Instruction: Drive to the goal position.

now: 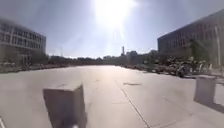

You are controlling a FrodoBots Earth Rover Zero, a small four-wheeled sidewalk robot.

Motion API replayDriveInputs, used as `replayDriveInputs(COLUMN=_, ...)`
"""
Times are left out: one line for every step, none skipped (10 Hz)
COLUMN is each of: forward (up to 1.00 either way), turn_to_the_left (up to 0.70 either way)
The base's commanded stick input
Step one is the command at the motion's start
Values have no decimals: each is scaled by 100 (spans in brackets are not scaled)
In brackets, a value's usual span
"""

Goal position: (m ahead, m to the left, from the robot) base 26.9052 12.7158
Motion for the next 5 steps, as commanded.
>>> replayDriveInputs(forward=70, turn_to_the_left=-11)
replayDriveInputs(forward=70, turn_to_the_left=0)
replayDriveInputs(forward=70, turn_to_the_left=0)
replayDriveInputs(forward=70, turn_to_the_left=0)
replayDriveInputs(forward=70, turn_to_the_left=2)
